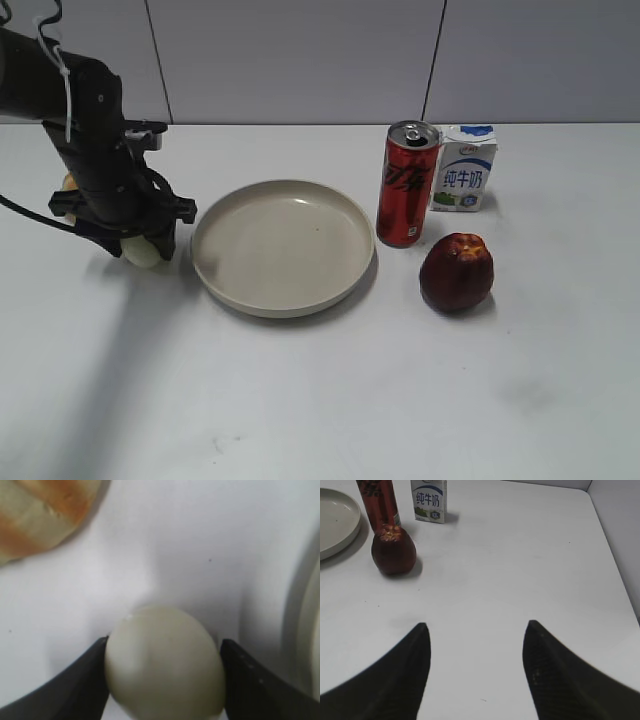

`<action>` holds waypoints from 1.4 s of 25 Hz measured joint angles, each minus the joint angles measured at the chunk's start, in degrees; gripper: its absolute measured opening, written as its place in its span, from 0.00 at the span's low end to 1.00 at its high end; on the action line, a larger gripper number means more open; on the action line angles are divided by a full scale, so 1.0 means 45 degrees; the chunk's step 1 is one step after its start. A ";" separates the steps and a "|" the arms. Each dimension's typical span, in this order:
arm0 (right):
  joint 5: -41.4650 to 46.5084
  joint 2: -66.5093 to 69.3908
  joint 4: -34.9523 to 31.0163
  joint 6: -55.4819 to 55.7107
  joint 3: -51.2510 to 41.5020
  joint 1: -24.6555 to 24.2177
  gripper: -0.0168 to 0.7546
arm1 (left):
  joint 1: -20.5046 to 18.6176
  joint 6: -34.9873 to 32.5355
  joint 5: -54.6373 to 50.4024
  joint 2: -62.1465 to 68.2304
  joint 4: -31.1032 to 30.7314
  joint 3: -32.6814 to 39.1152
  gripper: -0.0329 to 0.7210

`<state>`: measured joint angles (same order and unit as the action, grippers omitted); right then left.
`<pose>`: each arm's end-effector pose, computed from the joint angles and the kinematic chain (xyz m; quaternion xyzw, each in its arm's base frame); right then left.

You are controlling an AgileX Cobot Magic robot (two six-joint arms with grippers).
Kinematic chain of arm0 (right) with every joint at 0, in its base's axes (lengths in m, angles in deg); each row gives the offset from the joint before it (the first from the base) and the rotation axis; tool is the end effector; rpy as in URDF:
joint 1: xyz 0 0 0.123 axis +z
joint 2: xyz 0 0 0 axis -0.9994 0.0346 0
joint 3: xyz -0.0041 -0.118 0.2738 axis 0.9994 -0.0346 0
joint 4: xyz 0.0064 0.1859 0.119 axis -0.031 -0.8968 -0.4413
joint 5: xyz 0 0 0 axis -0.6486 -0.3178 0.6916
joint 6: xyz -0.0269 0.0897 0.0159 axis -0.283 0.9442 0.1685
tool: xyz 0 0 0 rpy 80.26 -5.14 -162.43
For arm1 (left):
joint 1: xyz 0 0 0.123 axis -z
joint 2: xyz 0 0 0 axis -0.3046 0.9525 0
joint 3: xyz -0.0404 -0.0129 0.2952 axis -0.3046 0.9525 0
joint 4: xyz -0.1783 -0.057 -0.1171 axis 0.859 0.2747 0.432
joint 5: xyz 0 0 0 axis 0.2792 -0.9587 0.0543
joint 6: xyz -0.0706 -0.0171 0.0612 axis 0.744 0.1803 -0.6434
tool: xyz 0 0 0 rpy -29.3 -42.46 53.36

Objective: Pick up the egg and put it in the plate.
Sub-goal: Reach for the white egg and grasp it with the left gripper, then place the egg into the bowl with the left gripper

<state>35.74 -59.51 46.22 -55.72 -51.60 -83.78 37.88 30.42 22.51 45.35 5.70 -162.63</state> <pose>-0.0430 0.0028 0.2624 -0.0699 0.8437 0.0328 0.5312 0.3614 -0.1353 0.1543 0.1067 0.9906 -0.0334 0.0784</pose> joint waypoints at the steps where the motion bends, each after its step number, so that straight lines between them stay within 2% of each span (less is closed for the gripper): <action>1: 0.0000 0.0000 0.0000 0.0000 0.0000 0.0000 0.60 | 0.0000 0.0000 -0.0033 0.0000 0.0000 0.0000 0.66; 10: 0.0000 0.0000 0.0000 0.0000 0.0000 0.0000 0.60 | 0.0250 -0.0245 -0.0378 -0.1179 0.0000 -0.0552 0.66; 15: 0.0000 0.0000 0.0000 0.0000 0.0000 0.0000 0.60 | 0.1651 -0.1015 -0.0597 -0.1290 0.0096 -0.1582 0.66; 22: 0.0000 0.0000 0.0000 0.0000 0.0000 0.0000 0.60 | 0.3524 -0.1103 0.0940 -0.0362 0.0191 -0.1687 0.66; 25: 0.0000 0.0000 0.0000 0.0000 0.0000 0.0000 0.60 | 0.3905 -0.1103 0.1211 0.0010 0.0252 -0.1687 0.66; 29: 0.0000 0.0000 0.0000 0.0000 0.0000 0.0000 0.60 | 0.3970 -0.1103 0.1213 0.0324 0.0654 -0.1687 0.66; 30: 0.0000 0.0000 0.0000 0.0000 0.0000 0.0000 0.60 | 0.3970 -0.1103 0.1213 0.0334 0.0667 -0.1687 0.69; 33: 0.0000 0.0000 0.0000 0.0000 0.0000 0.0000 0.60 | 0.3970 -0.1116 0.1168 0.0338 0.0735 -0.1687 0.88; 35: 0.0000 0.0000 0.0000 0.0000 0.0000 0.0000 0.60 | 0.3970 -0.1116 0.0978 0.0338 0.0777 -0.1687 0.91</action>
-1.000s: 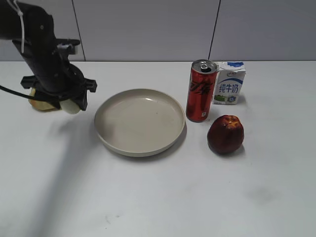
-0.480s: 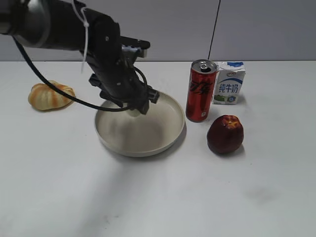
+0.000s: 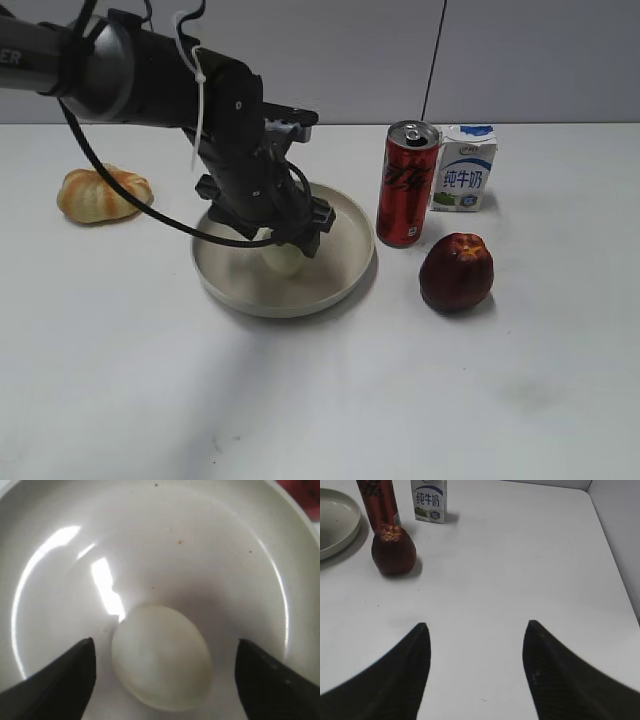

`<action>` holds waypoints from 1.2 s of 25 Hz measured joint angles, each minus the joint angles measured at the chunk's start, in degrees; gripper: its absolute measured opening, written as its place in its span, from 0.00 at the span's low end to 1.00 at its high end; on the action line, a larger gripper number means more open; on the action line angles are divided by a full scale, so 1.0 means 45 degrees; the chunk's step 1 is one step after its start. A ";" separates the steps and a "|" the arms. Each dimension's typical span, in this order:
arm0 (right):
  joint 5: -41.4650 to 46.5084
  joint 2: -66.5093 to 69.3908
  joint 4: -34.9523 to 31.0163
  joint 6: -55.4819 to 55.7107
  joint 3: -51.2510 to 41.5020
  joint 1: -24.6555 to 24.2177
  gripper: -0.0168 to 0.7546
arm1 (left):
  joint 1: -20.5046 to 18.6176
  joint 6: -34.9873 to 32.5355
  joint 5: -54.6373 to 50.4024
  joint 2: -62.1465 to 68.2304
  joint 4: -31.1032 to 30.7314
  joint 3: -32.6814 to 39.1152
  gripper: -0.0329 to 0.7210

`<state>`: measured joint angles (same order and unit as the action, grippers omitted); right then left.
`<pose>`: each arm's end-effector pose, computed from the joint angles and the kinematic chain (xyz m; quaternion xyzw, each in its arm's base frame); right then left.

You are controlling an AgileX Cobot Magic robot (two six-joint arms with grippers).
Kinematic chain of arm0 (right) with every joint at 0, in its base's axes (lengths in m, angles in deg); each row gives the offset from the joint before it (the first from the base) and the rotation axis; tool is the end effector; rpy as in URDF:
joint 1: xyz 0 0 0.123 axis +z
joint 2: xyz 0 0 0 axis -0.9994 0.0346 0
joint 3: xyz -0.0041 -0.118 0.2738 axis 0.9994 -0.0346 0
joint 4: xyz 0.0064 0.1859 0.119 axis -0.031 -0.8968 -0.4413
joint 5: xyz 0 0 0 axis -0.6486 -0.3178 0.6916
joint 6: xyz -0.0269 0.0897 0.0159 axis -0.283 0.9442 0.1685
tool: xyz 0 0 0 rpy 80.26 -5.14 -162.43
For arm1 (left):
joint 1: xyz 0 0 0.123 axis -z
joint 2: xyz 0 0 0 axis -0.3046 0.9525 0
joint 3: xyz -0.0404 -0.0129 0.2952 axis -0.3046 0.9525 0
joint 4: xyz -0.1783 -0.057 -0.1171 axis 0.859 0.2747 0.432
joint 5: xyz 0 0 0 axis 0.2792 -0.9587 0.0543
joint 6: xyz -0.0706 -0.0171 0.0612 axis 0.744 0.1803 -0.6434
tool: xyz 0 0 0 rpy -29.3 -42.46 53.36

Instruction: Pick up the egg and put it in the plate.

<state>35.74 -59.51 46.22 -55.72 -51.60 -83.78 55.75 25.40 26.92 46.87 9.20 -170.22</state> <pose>-0.0430 0.0028 0.2624 -0.0699 0.8437 0.0328 0.5312 0.3271 -0.2633 0.1748 0.2782 0.9438 -0.0943 0.1515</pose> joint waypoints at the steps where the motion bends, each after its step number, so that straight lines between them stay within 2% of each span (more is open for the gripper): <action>1: 0.0000 0.0000 0.0000 0.0000 0.0000 0.0000 0.60 | 0.0000 0.0000 -0.0112 0.0000 0.0010 0.0000 0.91; 5: 0.0000 0.0000 0.0000 0.0000 0.0000 0.0000 0.60 | -0.0130 -0.0025 -0.0816 -0.0197 -0.0142 -0.0165 0.91; 7: 0.0000 0.0000 0.0000 0.0000 0.0000 0.0000 0.60 | -0.0513 -0.0024 -0.1442 -0.0524 -0.0116 -0.0540 0.91; 10: 0.0000 0.0000 0.0000 0.0000 0.0000 0.0000 0.60 | -0.1777 -0.0086 -0.3080 -0.1032 -0.0143 -0.1439 0.90; 15: 0.0000 0.0000 0.0000 0.0000 0.0000 0.0000 0.60 | -0.4496 -0.0293 -0.6087 -0.1775 -0.0263 -0.2107 0.87; 20: 0.0000 0.0000 0.0000 0.0000 0.0000 0.0000 0.60 | -0.6677 -0.0444 -0.6764 -0.2502 -0.0182 -0.1927 0.84; 22: 0.0000 0.0000 0.0000 0.0000 0.0000 0.0000 0.60 | -0.7102 -0.0621 -0.6797 -0.3042 -0.0139 -0.1694 0.83; 25: 0.0000 0.0000 0.0000 0.0000 0.0000 0.0000 0.60 | -0.7226 -0.1078 -0.6806 -0.4410 -0.0048 -0.0981 0.81; 30: 0.0000 0.0000 0.0000 0.0000 0.0000 0.0000 0.60 | -0.7210 -0.1363 -0.6809 -0.7808 0.0086 0.1916 0.81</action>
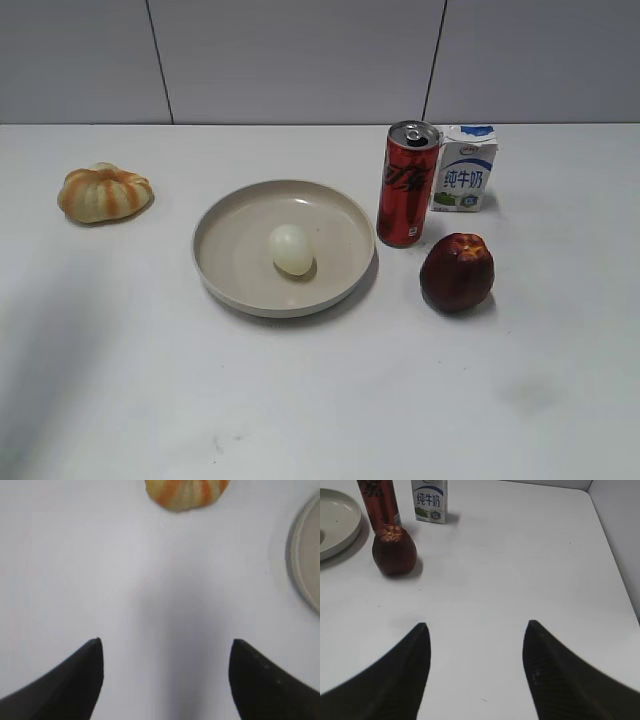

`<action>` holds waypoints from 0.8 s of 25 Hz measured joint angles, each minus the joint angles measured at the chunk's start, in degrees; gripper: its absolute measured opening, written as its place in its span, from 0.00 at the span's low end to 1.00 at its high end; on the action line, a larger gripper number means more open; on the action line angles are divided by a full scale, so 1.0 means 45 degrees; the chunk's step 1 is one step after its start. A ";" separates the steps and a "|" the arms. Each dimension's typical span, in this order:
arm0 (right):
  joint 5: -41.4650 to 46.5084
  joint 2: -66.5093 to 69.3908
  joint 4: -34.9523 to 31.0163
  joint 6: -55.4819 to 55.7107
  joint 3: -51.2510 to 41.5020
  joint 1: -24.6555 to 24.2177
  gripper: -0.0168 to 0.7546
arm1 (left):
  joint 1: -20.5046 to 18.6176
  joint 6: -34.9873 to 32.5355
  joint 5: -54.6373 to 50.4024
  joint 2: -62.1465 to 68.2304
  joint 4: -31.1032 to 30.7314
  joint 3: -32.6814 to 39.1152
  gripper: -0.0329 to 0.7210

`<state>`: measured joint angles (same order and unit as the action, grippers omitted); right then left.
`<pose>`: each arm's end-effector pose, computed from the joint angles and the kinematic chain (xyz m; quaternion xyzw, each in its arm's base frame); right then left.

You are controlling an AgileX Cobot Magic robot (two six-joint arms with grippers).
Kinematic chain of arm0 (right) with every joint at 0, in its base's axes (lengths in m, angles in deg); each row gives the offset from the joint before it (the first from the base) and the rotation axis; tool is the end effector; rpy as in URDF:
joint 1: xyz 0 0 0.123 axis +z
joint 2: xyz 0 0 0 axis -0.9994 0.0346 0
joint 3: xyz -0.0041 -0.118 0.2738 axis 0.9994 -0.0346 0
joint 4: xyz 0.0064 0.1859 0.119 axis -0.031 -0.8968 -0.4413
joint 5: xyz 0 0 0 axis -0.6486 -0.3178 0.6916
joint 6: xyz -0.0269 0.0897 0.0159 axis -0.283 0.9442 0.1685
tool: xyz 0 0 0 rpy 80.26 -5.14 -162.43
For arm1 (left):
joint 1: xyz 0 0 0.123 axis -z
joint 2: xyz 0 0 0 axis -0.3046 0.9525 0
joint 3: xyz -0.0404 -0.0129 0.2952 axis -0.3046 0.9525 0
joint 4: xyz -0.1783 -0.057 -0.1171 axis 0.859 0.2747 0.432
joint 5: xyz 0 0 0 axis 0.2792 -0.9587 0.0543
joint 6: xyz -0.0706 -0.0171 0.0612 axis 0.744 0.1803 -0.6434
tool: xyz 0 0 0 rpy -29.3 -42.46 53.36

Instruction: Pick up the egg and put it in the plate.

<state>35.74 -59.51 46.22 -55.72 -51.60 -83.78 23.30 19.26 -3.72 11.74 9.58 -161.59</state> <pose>-0.0430 0.0028 0.2624 -0.0699 0.8437 0.0328 0.5312 0.2631 -0.0352 0.3371 0.0779 0.9859 -0.0531 0.1384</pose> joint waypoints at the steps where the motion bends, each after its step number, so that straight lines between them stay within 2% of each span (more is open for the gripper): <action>1: 0.0000 0.0000 0.0000 0.0000 0.0000 0.0000 0.60 | 0.0000 -0.0013 -0.0001 -0.0864 0.0000 0.0774 0.80; 9: 0.0000 0.0000 0.0000 0.0000 0.0000 0.0000 0.60 | 0.0000 -0.0059 0.0707 -0.7265 -0.0460 0.6200 0.79; 16: 0.0000 0.0000 0.0000 0.0000 0.0000 0.0000 0.60 | 0.0000 -0.0059 0.1224 -1.2217 -0.0529 0.9105 0.79; 20: 0.0000 0.0000 0.0000 0.0000 0.0000 0.0000 0.60 | 0.0000 -0.0059 0.1931 -1.4768 -0.0449 1.0127 0.79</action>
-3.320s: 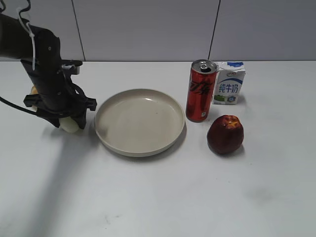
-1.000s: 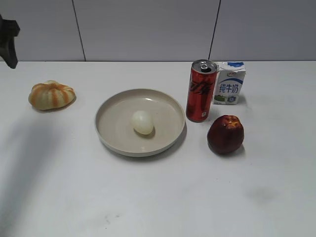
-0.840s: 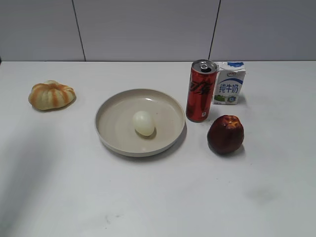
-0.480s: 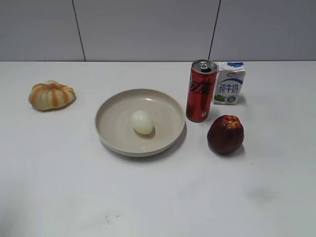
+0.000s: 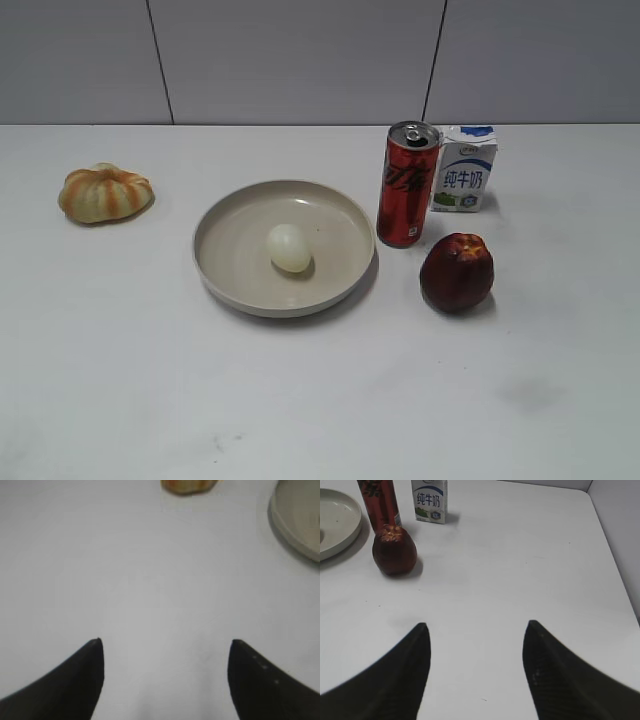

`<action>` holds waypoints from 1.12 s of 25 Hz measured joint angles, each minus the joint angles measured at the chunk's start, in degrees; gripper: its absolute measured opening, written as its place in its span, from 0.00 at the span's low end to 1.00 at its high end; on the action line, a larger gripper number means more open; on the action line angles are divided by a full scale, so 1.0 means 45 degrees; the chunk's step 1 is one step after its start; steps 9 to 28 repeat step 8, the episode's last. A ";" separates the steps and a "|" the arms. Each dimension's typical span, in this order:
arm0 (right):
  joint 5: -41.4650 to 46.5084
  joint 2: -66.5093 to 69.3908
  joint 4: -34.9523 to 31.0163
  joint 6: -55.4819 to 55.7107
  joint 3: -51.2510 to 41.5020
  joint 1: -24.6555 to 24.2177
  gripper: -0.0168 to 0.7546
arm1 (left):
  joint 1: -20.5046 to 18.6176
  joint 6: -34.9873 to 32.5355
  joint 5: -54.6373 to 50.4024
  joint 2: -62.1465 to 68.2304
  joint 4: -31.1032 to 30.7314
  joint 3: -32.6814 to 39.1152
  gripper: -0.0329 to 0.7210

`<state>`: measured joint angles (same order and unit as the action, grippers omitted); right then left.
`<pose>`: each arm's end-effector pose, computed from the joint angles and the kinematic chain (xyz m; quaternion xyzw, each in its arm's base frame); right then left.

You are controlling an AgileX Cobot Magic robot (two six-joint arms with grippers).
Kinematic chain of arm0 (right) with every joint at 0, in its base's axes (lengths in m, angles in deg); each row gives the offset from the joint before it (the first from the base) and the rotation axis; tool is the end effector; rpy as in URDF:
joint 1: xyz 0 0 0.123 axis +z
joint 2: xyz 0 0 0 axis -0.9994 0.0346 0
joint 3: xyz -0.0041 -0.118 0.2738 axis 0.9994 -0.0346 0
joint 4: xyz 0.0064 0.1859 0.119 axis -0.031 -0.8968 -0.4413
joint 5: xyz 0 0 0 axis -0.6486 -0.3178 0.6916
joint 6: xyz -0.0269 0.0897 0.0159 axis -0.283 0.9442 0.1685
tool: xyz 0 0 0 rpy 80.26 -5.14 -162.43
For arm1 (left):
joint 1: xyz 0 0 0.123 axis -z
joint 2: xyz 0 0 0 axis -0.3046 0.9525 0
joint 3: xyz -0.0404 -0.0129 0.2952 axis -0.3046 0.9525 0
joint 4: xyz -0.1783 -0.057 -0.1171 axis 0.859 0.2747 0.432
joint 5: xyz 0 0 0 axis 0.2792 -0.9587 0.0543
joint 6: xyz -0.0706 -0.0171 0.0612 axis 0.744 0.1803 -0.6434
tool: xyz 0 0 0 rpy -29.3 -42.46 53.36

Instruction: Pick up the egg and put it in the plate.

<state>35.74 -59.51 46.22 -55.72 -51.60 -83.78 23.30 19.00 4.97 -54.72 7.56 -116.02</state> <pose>-0.0430 0.0028 0.2624 -0.0699 0.8437 0.0328 0.5312 0.0052 -0.0064 0.2779 0.0814 0.9178 -0.0373 0.3867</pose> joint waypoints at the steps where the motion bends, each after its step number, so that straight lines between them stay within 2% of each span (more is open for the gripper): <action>1: 0.0000 0.0000 0.0000 0.0000 0.0000 0.0000 0.60 | 0.0000 0.0000 0.0056 -0.0491 0.0030 0.0184 0.79; 8: 0.0000 0.0000 0.0000 0.0000 0.0000 0.0000 0.60 | 0.0000 0.0000 0.0334 -0.3389 0.0175 0.0388 0.78; 28: 0.0000 0.0000 0.0000 0.0000 0.0000 0.0000 0.60 | 0.0000 0.0000 0.0334 -0.3389 0.0175 0.0388 0.78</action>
